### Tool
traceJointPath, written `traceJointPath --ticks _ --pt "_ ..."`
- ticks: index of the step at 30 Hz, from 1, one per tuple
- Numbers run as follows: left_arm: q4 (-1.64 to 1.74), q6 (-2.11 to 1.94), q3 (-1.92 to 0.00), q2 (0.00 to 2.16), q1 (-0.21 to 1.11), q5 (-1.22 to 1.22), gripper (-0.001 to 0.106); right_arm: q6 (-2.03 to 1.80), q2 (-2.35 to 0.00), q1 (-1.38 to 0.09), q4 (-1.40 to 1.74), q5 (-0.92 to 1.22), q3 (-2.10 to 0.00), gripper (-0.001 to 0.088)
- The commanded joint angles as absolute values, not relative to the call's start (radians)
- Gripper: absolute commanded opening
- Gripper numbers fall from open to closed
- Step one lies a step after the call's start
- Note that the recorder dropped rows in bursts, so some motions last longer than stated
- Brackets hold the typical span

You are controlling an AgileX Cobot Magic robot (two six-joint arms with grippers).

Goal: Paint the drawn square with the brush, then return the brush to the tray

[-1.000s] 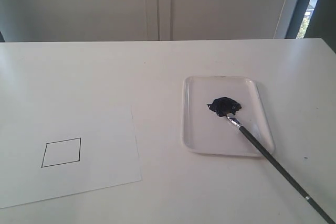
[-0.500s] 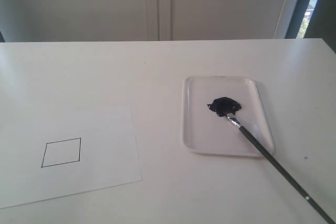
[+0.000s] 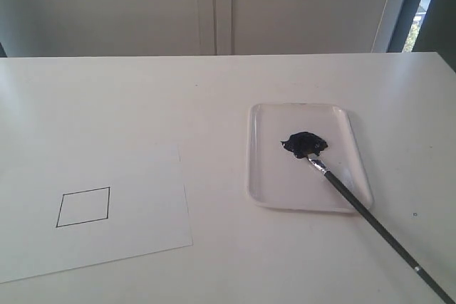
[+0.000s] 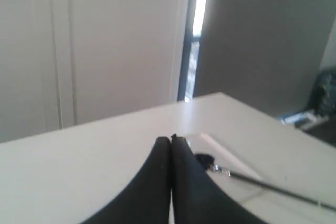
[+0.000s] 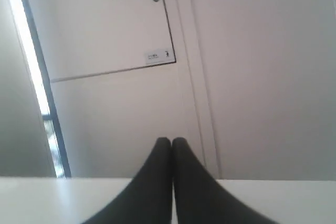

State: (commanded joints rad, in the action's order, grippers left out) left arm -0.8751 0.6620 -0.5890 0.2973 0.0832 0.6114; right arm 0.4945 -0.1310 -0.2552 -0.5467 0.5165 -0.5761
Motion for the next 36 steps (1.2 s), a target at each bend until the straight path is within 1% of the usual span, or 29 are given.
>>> traceJointPath --ticks 3,6,8,11,17,22,29,31,33,35,36 --pt "-0.745 0.588 -0.632 0.390 0.083 0.663 0.000 0.491 -0.244 -0.255 -0.531 0.569 -0.627 0.0000" --pt "-0.597 0.503 -0.654 0.457 0.083 0.723 0.000 0.443 -0.377 -0.255 -0.513 0.695 -0.664 0.0000" --pt "-0.521 0.410 -0.652 0.490 0.083 0.758 0.000 0.370 -0.467 -0.255 -0.504 0.782 -0.666 0.0000" --pt "-0.411 0.325 -0.634 0.533 0.083 0.804 0.000 0.357 -0.611 -0.255 -0.471 0.870 -0.660 0.0000" --pt "-0.352 0.276 -0.579 0.592 0.083 0.787 0.000 0.378 -0.793 -0.255 -0.420 0.861 -0.660 0.0000" --pt "-0.340 0.278 -0.544 0.653 0.083 0.750 0.000 0.425 -0.840 -0.261 -0.420 0.829 -0.660 0.0000" --pt "-0.337 0.287 -0.544 0.787 0.083 0.723 0.000 0.425 -0.879 -0.261 -0.373 0.865 -0.660 0.0000" --pt "-0.342 0.294 -0.544 0.837 0.083 0.712 0.000 0.438 -0.917 -0.261 -0.371 0.864 -0.658 0.0039" --pt "-0.361 0.312 -0.544 0.882 0.083 0.695 0.000 0.449 -0.966 -0.261 -0.368 0.851 -0.658 0.0221" --pt "-0.398 0.345 -0.544 0.908 0.083 0.695 0.000 0.449 -1.008 -0.261 -0.368 0.828 -0.658 0.0427" --pt "-0.411 0.368 -0.544 0.914 0.083 0.697 0.000 0.449 -1.030 -0.261 -0.367 0.818 -0.658 0.0503"
